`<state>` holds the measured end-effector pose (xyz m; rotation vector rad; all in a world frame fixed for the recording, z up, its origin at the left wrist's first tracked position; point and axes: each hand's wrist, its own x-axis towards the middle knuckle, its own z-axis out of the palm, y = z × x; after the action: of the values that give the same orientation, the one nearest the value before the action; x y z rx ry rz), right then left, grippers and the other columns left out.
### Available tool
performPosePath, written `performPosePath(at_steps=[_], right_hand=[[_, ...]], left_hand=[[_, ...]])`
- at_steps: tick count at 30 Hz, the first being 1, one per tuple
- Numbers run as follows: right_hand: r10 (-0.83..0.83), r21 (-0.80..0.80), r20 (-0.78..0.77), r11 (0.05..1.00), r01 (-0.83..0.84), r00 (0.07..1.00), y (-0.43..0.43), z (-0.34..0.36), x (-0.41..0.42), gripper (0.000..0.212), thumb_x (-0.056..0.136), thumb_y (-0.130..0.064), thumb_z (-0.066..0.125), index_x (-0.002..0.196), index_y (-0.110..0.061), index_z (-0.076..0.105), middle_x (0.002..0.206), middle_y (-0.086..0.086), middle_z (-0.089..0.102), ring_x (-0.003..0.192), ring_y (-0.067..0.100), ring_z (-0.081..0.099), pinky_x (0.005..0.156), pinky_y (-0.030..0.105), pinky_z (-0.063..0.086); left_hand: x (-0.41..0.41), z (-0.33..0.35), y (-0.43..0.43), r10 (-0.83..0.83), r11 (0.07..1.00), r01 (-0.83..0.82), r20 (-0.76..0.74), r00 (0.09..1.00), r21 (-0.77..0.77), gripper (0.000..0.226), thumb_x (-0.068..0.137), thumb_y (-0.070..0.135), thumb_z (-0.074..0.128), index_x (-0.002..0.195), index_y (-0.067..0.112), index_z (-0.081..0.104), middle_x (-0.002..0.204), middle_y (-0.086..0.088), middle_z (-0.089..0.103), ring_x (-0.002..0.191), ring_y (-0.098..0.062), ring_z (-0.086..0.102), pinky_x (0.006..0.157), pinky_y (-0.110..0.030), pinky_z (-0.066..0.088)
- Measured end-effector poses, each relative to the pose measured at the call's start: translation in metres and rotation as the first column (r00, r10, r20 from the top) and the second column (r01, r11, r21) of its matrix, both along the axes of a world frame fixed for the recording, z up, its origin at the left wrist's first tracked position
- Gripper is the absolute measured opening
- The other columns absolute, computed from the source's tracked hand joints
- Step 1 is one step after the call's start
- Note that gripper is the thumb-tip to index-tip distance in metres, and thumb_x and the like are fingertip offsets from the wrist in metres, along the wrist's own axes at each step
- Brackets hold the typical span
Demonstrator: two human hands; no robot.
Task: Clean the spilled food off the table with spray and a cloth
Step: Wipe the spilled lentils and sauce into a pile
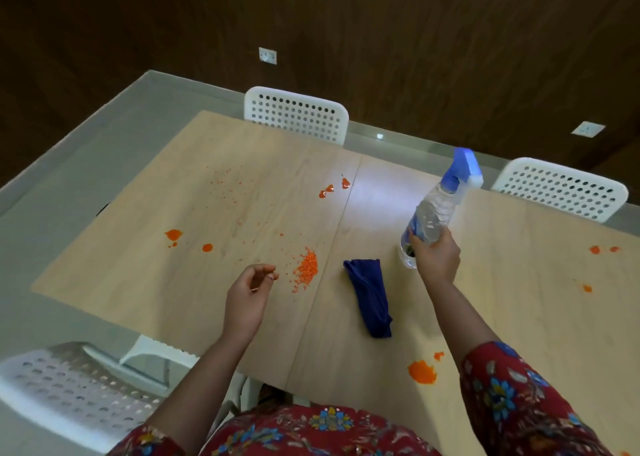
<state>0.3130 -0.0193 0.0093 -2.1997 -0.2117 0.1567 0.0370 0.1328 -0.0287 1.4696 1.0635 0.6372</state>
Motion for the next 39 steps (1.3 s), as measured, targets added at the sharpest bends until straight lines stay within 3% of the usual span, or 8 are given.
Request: performPosePath(at_steps=[9,12,14,17,22,26,34,39], right_hand=[[-0.118,0.160,-0.167,0.977,0.145,0.979,-0.009,-0.028,-0.005,0.065,0.083,-0.029,0.074,0.136,-0.014,0.040,0.123,0.001,0.054,0.106,0.022,0.057,0.086,0.035,0.048],[-0.235,0.117,-0.319,0.952,0.284,0.918,-0.007,-0.043,-0.038,0.063,0.070,-0.045,0.079,0.115,-0.010,0.051,0.114,0.004,0.056,0.099,0.025,0.059,0.085,0.039,0.051],[0.003,-0.079,-0.259,0.997,-0.024,0.966,-0.005,-0.054,-0.073,0.054,0.072,-0.058,0.071,0.102,-0.015,0.055,0.104,0.000,0.057,0.096,0.023,0.058,0.082,0.039,0.051],[0.330,-0.386,-0.078,0.860,-0.334,0.941,-0.001,-0.067,-0.102,0.043,0.081,-0.045,0.065,0.109,-0.022,0.042,0.109,-0.004,0.047,0.097,0.016,0.049,0.074,0.036,0.051],[0.298,-0.290,-0.018,0.912,-0.290,0.954,0.029,-0.066,-0.085,0.039,0.093,-0.025,0.056,0.127,-0.022,0.038,0.112,0.001,0.050,0.087,0.020,0.055,0.065,0.032,0.045],[0.333,-0.401,-0.005,0.863,-0.307,0.943,0.067,-0.066,-0.064,0.035,0.098,-0.029,0.046,0.133,-0.022,0.044,0.114,0.005,0.044,0.086,0.025,0.053,0.065,0.031,0.042],[0.655,-0.389,-0.055,0.680,-0.621,0.753,0.126,-0.060,-0.086,0.035,0.099,-0.030,0.045,0.134,-0.025,0.052,0.116,0.002,0.055,0.096,0.024,0.058,0.070,0.032,0.046],[0.488,-0.435,-0.096,0.763,-0.478,0.867,0.071,-0.049,-0.062,0.029,0.092,-0.026,0.055,0.120,-0.020,0.059,0.105,0.004,0.068,0.090,0.027,0.063,0.062,0.032,0.045]], left_hand=[[-0.007,-0.012,0.004,0.026,0.997,-0.018,-0.108,0.994,0.075,0.014,0.094,0.011,0.059,0.100,0.022,0.065,0.099,0.004,0.069,0.096,-0.005,0.062,0.078,-0.011,0.042],[-0.014,-0.017,0.003,0.052,0.996,-0.041,-0.147,0.988,0.080,0.013,0.094,0.012,0.059,0.102,0.021,0.064,0.101,0.004,0.069,0.096,-0.006,0.061,0.077,-0.012,0.041],[-0.019,-0.022,0.003,0.058,0.994,-0.040,-0.187,0.981,0.099,0.014,0.094,0.013,0.059,0.104,0.022,0.064,0.104,0.004,0.068,0.096,-0.006,0.061,0.080,-0.017,0.044],[-0.031,-0.034,0.010,0.028,0.970,0.044,-0.291,0.956,0.238,0.021,0.092,0.012,0.061,0.112,0.019,0.062,0.113,0.004,0.064,0.106,-0.013,0.058,0.091,-0.029,0.045],[-0.049,-0.056,0.044,-0.034,0.885,0.267,-0.519,0.854,0.381,0.049,0.087,0.020,0.066,0.132,0.009,0.051,0.140,-0.010,0.050,0.134,-0.031,0.041,0.112,-0.046,0.031],[-0.059,-0.069,0.049,-0.082,0.849,0.401,-0.663,0.744,0.345,0.078,0.085,0.062,0.028,0.150,0.017,0.031,0.160,-0.002,0.019,0.148,-0.023,0.012,0.118,-0.042,0.011],[-0.059,-0.076,0.049,-0.102,0.826,0.487,-0.775,0.624,0.283,0.081,0.083,0.068,0.005,0.154,0.030,0.008,0.162,0.008,-0.008,0.145,-0.008,-0.015,0.118,-0.035,-0.008],[-0.060,-0.077,0.049,-0.102,0.820,0.496,-0.781,0.616,0.285,0.079,0.084,0.067,0.005,0.155,0.030,0.005,0.161,0.008,-0.012,0.146,-0.009,-0.016,0.119,-0.037,-0.009]])
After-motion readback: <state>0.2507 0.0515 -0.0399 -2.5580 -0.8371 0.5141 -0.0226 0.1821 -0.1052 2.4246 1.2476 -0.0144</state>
